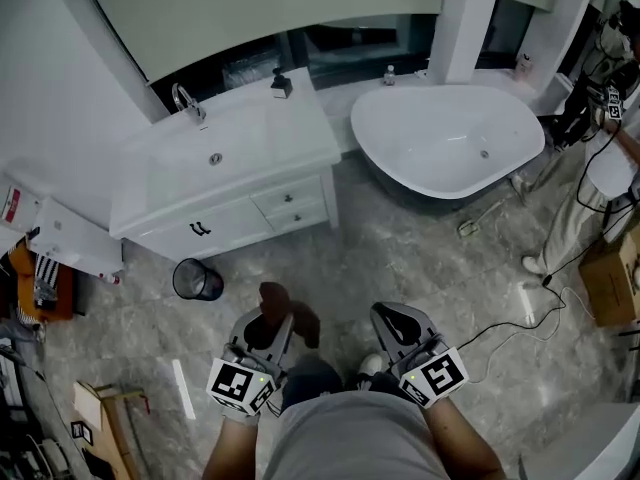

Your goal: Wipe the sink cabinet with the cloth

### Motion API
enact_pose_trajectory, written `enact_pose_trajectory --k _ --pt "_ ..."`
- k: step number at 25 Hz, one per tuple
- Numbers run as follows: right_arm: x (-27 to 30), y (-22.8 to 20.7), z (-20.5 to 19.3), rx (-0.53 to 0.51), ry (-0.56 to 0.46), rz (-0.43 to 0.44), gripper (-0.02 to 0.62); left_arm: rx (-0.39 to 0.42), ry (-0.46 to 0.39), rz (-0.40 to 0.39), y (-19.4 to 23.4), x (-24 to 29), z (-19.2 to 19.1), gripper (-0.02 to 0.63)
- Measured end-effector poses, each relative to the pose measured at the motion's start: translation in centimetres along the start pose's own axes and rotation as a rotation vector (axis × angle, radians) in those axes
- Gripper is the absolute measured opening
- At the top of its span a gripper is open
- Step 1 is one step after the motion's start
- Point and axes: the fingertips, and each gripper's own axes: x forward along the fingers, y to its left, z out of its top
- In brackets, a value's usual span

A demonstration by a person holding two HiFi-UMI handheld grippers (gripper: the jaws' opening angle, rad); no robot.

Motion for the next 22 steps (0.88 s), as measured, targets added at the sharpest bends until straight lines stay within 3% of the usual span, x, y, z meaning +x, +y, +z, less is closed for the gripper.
enact_pose_trajectory --k 4,9,22 --pt "1.0 -1.6 -0.8 0.027 0.014 0.0 0.028 -0.031 0.02 0.049 1.0 0.4 -1.0 0.071" --pt "5.5 -2.8 -1.5 0.036 0.04 0.003 0.028 -0.067 0.014 0.055 5.0 1.9 -1.5 0.072" --pt "24.7 -4.5 -1.5 0.054 0.108 -0.01 0.028 -0.152 0.015 0.024 23.7 7.9 -1.0 0.072"
